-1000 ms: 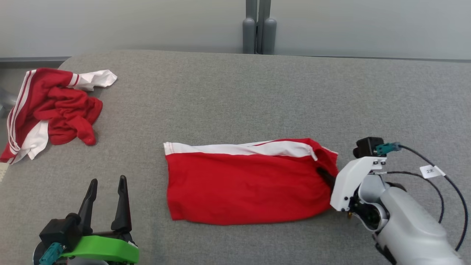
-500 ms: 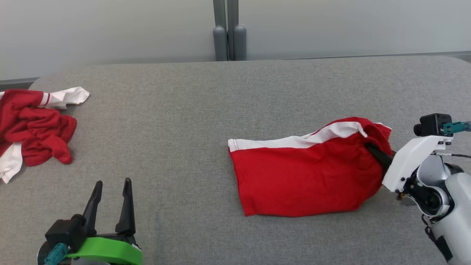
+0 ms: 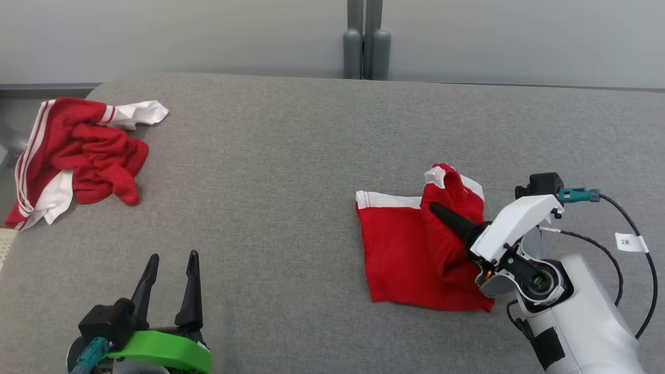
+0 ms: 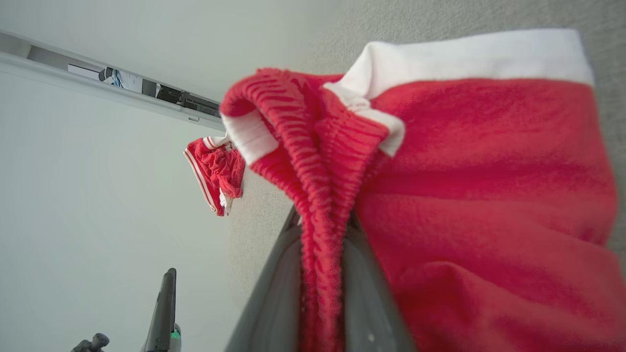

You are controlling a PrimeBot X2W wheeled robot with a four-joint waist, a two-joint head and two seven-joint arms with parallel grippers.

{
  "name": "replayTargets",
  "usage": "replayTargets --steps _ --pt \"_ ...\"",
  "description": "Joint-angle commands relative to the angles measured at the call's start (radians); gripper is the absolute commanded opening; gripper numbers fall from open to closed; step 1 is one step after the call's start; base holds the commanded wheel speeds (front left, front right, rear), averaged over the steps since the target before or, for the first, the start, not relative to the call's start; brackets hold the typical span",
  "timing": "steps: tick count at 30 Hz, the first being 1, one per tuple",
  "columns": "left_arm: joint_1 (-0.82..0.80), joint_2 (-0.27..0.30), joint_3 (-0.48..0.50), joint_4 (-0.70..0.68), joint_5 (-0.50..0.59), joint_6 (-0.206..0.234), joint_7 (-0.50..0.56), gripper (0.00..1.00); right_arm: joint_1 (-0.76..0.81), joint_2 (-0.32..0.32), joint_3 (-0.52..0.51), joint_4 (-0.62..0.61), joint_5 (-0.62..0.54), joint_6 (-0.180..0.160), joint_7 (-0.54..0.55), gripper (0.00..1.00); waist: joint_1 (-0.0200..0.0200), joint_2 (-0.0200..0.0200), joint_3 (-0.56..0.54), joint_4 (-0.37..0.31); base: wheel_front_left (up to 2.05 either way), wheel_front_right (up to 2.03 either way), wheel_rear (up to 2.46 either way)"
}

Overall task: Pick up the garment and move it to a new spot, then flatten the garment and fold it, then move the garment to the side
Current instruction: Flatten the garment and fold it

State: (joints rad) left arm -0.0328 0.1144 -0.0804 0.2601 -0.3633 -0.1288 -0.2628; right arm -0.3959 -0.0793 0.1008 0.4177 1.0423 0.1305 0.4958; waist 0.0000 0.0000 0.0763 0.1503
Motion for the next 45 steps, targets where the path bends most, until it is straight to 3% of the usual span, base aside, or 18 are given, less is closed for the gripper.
replayTargets --steps 1,10,11,13,14,21,27,36,45 --pt "-0.016 0.0 0.0 0.003 -0.003 -0.003 -0.003 1.0 -0.013 0.006 -0.003 0.023 -0.005 0.0 -0.007 0.0 0.0 0.0 0.01 0.036 0.0 0.0 0.0" --pt "-0.027 -0.008 0.008 0.02 -0.009 -0.003 -0.003 1.0 -0.067 0.027 0.055 0.172 -0.009 0.0 -0.034 0.02 0.0 0.0 0.025 0.064 0.0 0.0 0.0" --pt "-0.028 -0.009 0.01 0.021 -0.009 -0.003 -0.003 1.0 -0.07 0.027 0.073 0.178 0.004 0.0 -0.04 0.12 0.0 0.0 0.026 0.062 0.0 0.0 0.0" --pt "-0.03 -0.011 0.014 0.023 -0.009 -0.003 -0.003 1.0 -0.076 0.028 0.113 0.172 0.024 0.0 -0.053 0.54 0.0 0.0 0.028 0.055 0.0 0.0 0.0" --pt "-0.031 -0.012 0.014 0.025 -0.01 -0.003 -0.003 1.0 -0.075 0.028 0.132 0.166 0.036 0.0 -0.059 1.0 0.0 0.0 0.028 0.05 0.0 0.0 0.0" --pt "-0.025 -0.005 0.028 0.026 -0.005 -0.003 -0.003 1.0 -0.051 0.022 0.177 0.048 0.076 0.0 -0.16 1.0 0.0 0.0 0.015 0.003 0.0 0.0 0.0" --pt "-0.014 0.002 0.04 0.003 0.018 -0.003 -0.003 1.0 -0.002 -0.062 0.164 -0.136 0.045 0.0 -0.302 1.0 0.0 0.0 -0.007 -0.046 0.0 0.0 0.0" --pt "0.001 -0.009 0.106 -0.057 0.045 -0.001 -0.001 1.0 0.076 -0.187 0.127 -0.265 -0.138 0.0 -0.577 1.0 0.0 0.0 -0.035 -0.125 0.0 0.0 0.0" --pt "0.013 -0.024 0.146 -0.09 0.085 -0.001 -0.001 1.0 0.153 -0.198 0.074 -0.255 -0.344 0.0 -0.747 1.0 0.0 0.0 -0.061 -0.179 0.0 0.0 0.0"
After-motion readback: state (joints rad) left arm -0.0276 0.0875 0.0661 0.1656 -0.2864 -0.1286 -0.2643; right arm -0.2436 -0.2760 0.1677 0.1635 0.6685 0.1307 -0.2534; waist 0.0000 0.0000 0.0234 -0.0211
